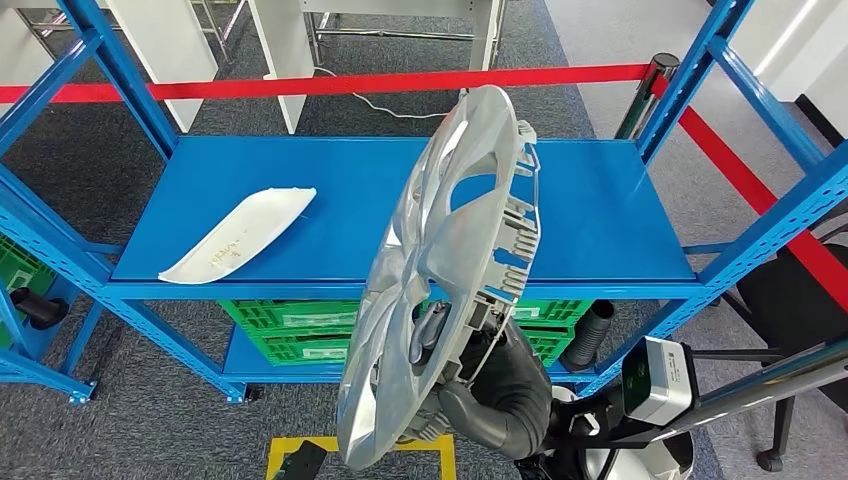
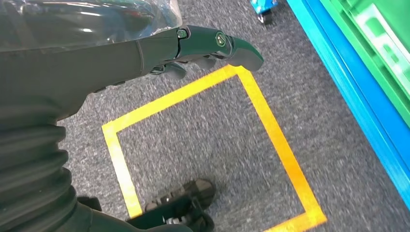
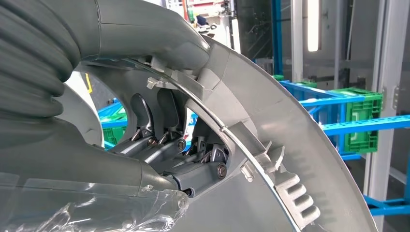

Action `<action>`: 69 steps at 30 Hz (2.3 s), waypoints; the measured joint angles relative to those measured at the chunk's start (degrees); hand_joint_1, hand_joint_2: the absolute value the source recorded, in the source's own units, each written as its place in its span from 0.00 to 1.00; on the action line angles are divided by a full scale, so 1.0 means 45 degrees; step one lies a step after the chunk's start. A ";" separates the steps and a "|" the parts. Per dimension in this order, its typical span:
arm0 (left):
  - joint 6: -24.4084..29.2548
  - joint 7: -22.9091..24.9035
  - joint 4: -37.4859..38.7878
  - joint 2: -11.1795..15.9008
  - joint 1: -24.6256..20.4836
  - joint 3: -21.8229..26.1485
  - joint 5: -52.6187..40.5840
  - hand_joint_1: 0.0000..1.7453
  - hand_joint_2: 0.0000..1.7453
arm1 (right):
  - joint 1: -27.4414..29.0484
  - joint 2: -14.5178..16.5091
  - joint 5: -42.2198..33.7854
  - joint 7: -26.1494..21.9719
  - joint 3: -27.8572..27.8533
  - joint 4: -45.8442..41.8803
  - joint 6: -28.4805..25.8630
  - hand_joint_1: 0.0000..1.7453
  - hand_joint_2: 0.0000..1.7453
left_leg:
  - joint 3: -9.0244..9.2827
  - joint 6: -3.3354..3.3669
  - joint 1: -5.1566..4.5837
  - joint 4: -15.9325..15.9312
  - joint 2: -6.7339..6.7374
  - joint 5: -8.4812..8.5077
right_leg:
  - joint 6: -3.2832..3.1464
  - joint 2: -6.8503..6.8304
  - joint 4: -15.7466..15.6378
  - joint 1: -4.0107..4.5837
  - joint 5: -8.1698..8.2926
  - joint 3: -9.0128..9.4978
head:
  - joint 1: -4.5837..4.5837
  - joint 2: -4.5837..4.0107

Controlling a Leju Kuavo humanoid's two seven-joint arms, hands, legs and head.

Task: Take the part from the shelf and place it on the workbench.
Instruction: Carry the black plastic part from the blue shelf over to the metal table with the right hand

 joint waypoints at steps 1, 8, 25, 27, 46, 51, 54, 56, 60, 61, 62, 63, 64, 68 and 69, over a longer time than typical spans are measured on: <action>0.0002 0.0007 0.0001 0.0001 0.0007 0.0000 0.0001 0.00 1.00 | 0.0018 0.0000 -0.0019 0.0000 -0.0010 0.0000 -0.0020 1.00 1.00 | -0.0030 -0.0076 0.0027 -0.0010 -0.0006 0.0064 | -0.0059 -0.0008 -0.0067 -0.0002 0.0096 -0.0036 | 0.0006 0.0000; 0.0021 0.0027 0.0005 0.0019 0.0035 -0.0004 0.0015 0.00 1.00 | 0.0122 0.0000 -0.0087 -0.0010 -0.0049 0.0007 -0.0084 1.00 1.00 | -0.0736 -0.0589 0.0213 0.3186 -0.0051 -0.2239 | -0.0345 -0.0164 -0.0096 -0.0125 0.0748 -0.0728 | -0.0118 0.0000; 0.0029 0.0121 0.0000 0.0035 -0.0051 0.0001 0.0001 0.00 1.00 | 0.0180 -0.0010 -0.0214 -0.0015 -0.0087 0.0013 -0.0120 1.00 1.00 | 0.0254 0.0165 0.0121 -0.0085 -0.0012 -0.0324 | 0.0429 -0.0115 0.3488 -0.0258 -0.0639 -0.1862 | 0.0028 0.0000; 0.0029 0.0123 0.0000 0.0038 -0.0051 0.0001 -0.0001 0.00 1.00 | 0.0172 -0.0010 -0.0214 -0.0015 -0.0087 0.0013 -0.0120 1.00 1.00 | -0.0022 0.0108 0.0088 -0.0005 -0.0013 -0.0150 | 0.0309 -0.0115 0.2019 -0.0230 -0.0095 -0.0757 | 0.0038 0.0000; 0.0045 0.0096 0.0000 0.0107 -0.0041 -0.0007 0.0064 0.00 1.00 | 0.0255 -0.0005 -0.0214 -0.0023 -0.0102 0.0074 -0.0160 1.00 1.00 | 0.1520 -0.0316 0.0118 -0.0167 -0.0076 -0.1209 | 0.0034 -0.0168 0.0346 -0.0110 0.0978 -0.1374 | -0.0097 0.0000; 0.0050 0.0104 -0.0001 0.0101 -0.0040 -0.0007 0.0064 0.00 1.00 | 0.0293 -0.0010 -0.0214 -0.0024 -0.0113 0.0075 -0.0174 1.00 1.00 | 0.1081 0.0146 0.0199 -0.0292 -0.0008 -0.0825 | 0.0394 -0.0142 0.1775 -0.0154 -0.0333 -0.1975 | 0.0006 0.0000; 0.0056 0.0108 0.0000 0.0107 -0.0041 -0.0007 0.0067 0.00 1.00 | 0.0339 -0.0013 -0.0217 -0.0024 -0.0119 0.0090 -0.0203 1.00 1.00 | 0.0699 0.0195 0.0138 -0.0229 0.0006 -0.0559 | 0.0456 -0.0139 0.3598 -0.0181 -0.1175 -0.2298 | 0.0034 0.0000; 0.0061 0.0112 -0.0001 0.0109 -0.0040 -0.0008 0.0068 0.00 1.00 | 0.0354 -0.0015 -0.0218 -0.0025 -0.0126 0.0103 -0.0222 1.00 1.00 | 0.0437 0.0182 0.0100 -0.0144 0.0008 -0.0412 | 0.0392 -0.0137 0.3020 -0.0176 -0.0632 -0.1669 | 0.0035 0.0000; 0.0115 0.0114 -0.0005 0.0100 -0.0051 -0.0005 0.0066 0.00 1.00 | 0.0357 -0.0015 -0.0236 -0.0033 -0.0159 0.0103 -0.0236 1.00 1.00 | 0.0097 -0.0018 0.0061 -0.0037 0.0007 -0.0105 | 0.0105 -0.0110 0.0114 -0.0067 -0.0095 0.0085 | 0.0024 0.0000; 0.0126 0.0115 -0.0005 0.0094 -0.0053 -0.0004 0.0064 0.00 1.00 | 0.0360 -0.0015 -0.0244 -0.0036 -0.0164 0.0102 -0.0237 1.00 1.00 | 0.0048 -0.0101 0.0072 -0.0059 0.0010 0.0002 | 0.0051 -0.0092 -0.0061 -0.0030 -0.0088 0.0123 | 0.0023 0.0000; 0.0127 0.0117 -0.0004 0.0090 -0.0045 -0.0004 0.0063 0.00 1.00 | 0.0363 -0.0015 -0.0253 -0.0039 -0.0168 0.0103 -0.0237 1.00 1.00 | 0.0015 -0.0186 0.0094 -0.0089 0.0007 0.0109 | -0.0016 -0.0081 -0.0121 -0.0019 0.0011 0.0065 | 0.0027 0.0000; 0.0129 0.0121 -0.0002 0.0087 -0.0034 -0.0005 0.0064 0.00 1.00 | 0.0364 -0.0013 -0.0252 -0.0039 -0.0170 0.0104 -0.0237 1.00 1.00 | -0.0026 -0.0260 0.0110 -0.0085 -0.0001 0.0072 | -0.0099 -0.0092 -0.0173 -0.0029 0.0138 0.0000 | 0.0022 0.0000; 0.0130 0.0126 -0.0001 0.0086 -0.0023 -0.0006 0.0066 0.00 1.00 | 0.0365 -0.0012 -0.0252 -0.0041 -0.0171 0.0104 -0.0238 1.00 1.00 | -0.0096 -0.0328 0.0118 0.0074 -0.0011 -0.0188 | -0.0193 -0.0110 -0.0222 -0.0058 0.0269 -0.0085 | 0.0011 0.0000; 0.0131 0.0138 0.0000 0.0102 -0.0014 -0.0009 0.0072 0.00 1.00 | 0.0395 -0.0010 -0.0252 -0.0045 -0.0170 0.0108 -0.0247 1.00 1.00 | -0.0613 -0.0550 0.0187 0.2585 -0.0024 -0.2284 | -0.0359 -0.0177 -0.0132 -0.0122 0.0704 -0.0674 | -0.0094 0.0000; 0.0131 0.0138 0.0000 0.0106 -0.0014 -0.0008 0.0073 0.00 1.00 | 0.0409 -0.0010 -0.0253 -0.0044 -0.0170 0.0109 -0.0249 1.00 1.00 | -0.0603 -0.0586 0.0201 0.3093 -0.0024 -0.2400 | -0.0351 -0.0185 -0.0057 -0.0125 0.0799 -0.0870 | -0.0094 0.0000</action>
